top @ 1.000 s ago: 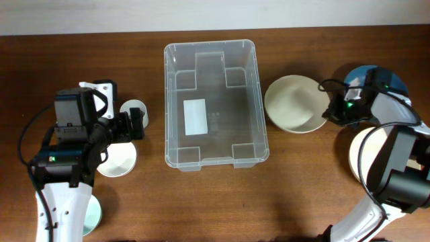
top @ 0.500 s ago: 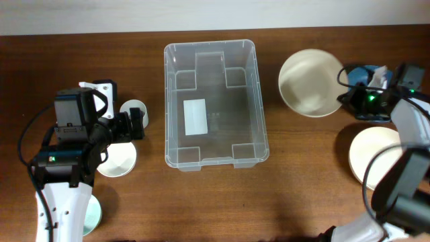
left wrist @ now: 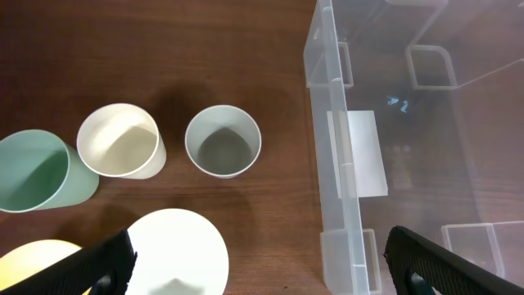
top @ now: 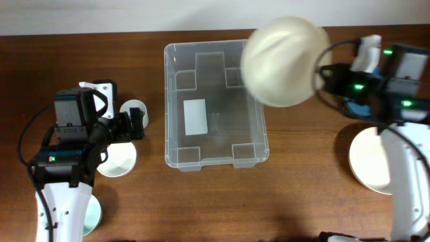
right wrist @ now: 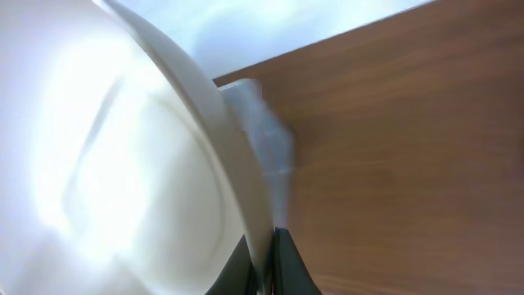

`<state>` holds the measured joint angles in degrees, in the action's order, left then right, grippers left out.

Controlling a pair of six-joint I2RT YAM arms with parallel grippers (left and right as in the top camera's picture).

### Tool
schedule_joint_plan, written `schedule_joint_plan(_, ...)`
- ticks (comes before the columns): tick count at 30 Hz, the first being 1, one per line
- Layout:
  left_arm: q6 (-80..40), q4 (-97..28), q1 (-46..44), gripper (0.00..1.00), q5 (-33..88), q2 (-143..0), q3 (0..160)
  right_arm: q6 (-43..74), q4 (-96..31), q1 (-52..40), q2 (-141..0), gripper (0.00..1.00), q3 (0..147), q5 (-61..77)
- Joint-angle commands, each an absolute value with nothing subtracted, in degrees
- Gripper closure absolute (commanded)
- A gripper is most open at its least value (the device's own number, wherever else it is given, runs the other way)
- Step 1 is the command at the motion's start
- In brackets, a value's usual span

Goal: Pack container
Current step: 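Lift the cream bowl and lower it into the clear bin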

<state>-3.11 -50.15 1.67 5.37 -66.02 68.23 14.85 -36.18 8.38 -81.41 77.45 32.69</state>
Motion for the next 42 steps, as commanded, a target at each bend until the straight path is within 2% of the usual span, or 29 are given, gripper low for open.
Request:
schedule_joint_plan(1,-3.9,-50.2,1.7,0.01,5.1,-66.0,69.4,17.1,-35.2,-0.6,-81.9,0.96,78.1,27.2)
schedule_joint_plan(6,-3.8,-50.2,1.7,0.01,5.1,-66.0,69.4,17.1,-30.6,-13.3,-85.4,0.96,78.1,15.2)
schedule_joint_plan(13,-3.8,-50.3,1.7,0.01,5.1,-66.0,69.4,18.0,-22.2,-21.9,-92.6,0.96,78.5,7.7)
schedule_joint_plan(22,-3.8,-50.7,1.7,0.01,5.1,-66.0,69.4,18.3,-20.3,-22.8,-104.2,0.96,85.8,-3.9)
schedule_joint_plan(38,-3.8,-51.5,1.7,0.00,5.1,-66.0,69.4,18.3,-20.0,-22.8,-114.8,0.96,88.6,-5.4)
schedule_joint_plan(40,-3.8,-51.5,1.7,0.01,5.1,-66.0,69.4,17.9,-20.1,-22.8,-114.8,0.94,88.6,-5.4)
schedule_joint_plan(42,-3.8,-51.5,1.7,0.01,5.1,-66.0,69.4,17.2,-20.7,-22.8,-114.8,0.83,88.7,-5.2)
